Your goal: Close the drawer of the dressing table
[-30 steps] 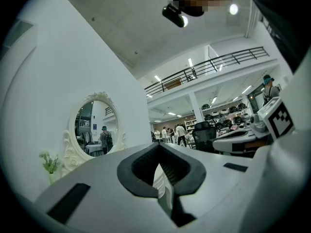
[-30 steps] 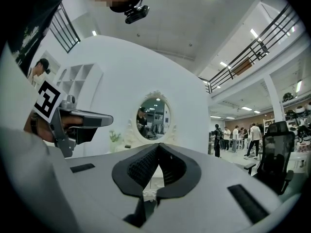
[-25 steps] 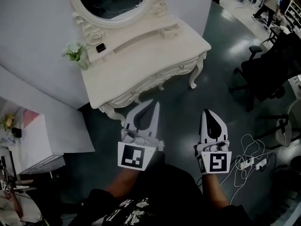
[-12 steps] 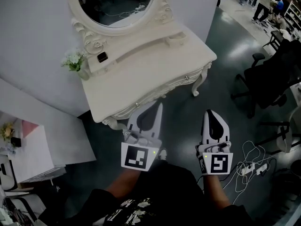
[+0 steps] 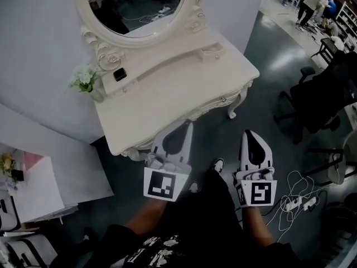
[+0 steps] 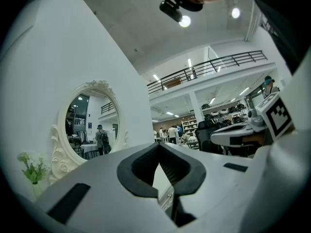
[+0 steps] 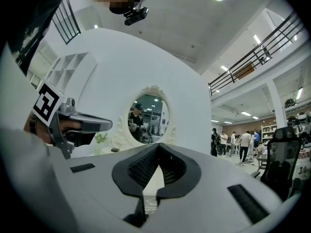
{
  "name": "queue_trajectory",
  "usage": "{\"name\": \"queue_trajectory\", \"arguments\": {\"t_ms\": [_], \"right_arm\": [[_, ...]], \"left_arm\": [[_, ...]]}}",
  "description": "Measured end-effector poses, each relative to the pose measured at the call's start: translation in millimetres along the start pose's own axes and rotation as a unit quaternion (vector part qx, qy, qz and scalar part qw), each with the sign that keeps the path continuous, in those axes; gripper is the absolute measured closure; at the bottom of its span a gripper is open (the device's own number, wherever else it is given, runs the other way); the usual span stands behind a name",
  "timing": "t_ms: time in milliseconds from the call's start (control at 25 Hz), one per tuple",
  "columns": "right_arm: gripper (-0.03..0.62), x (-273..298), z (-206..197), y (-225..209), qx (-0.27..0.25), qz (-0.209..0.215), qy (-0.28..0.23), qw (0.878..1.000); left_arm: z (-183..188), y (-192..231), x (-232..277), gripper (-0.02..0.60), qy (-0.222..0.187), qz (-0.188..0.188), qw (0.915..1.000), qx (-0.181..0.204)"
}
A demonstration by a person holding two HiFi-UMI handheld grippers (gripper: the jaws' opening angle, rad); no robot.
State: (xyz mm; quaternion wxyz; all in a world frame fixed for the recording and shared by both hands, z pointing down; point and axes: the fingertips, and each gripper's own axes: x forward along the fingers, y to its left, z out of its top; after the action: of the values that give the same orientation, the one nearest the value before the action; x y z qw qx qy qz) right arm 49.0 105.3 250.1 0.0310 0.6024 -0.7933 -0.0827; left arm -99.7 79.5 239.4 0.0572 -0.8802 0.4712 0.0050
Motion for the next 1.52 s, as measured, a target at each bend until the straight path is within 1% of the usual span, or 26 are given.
{"name": "queue_trajectory", "arguments": {"t_ms": [400,680,920,1160,1280,1400,1520], "right_arm": [[0.595,51,-14,-14,0.005,0.018,-0.001,1.0],[0.595,86,-28,-36,0.014,0.025,0.012,1.0],[0.595,121,-30,-55,0.018,0.036,0.014,0.999],[0.595,160,-37,-79,0.019,0.055,0.01,0.998],[0.595,181,-45,-89,0.025,0.06,0.025,0.998],[0.595,202,-53,-94,0.026,0.084,0.022,0.996],[0.594,220,-62,-101,0.028,0.099,0.033,0.994]], "left_arm": [[-10,24,39,0.58,0.007,0.012,0.9999,-0.008],[-18,33,81,0.58,0.012,0.013,0.9998,-0.003],[-18,42,119,0.58,0.017,0.02,0.9997,0.0],[-19,53,157,0.58,0.024,0.034,0.9991,0.0],[-26,59,172,0.58,0.034,0.044,0.9984,-0.001],[-32,66,187,0.58,0.043,0.057,0.9974,-0.005],[-37,72,203,0.579,0.052,0.068,0.9963,-0.01]]}}
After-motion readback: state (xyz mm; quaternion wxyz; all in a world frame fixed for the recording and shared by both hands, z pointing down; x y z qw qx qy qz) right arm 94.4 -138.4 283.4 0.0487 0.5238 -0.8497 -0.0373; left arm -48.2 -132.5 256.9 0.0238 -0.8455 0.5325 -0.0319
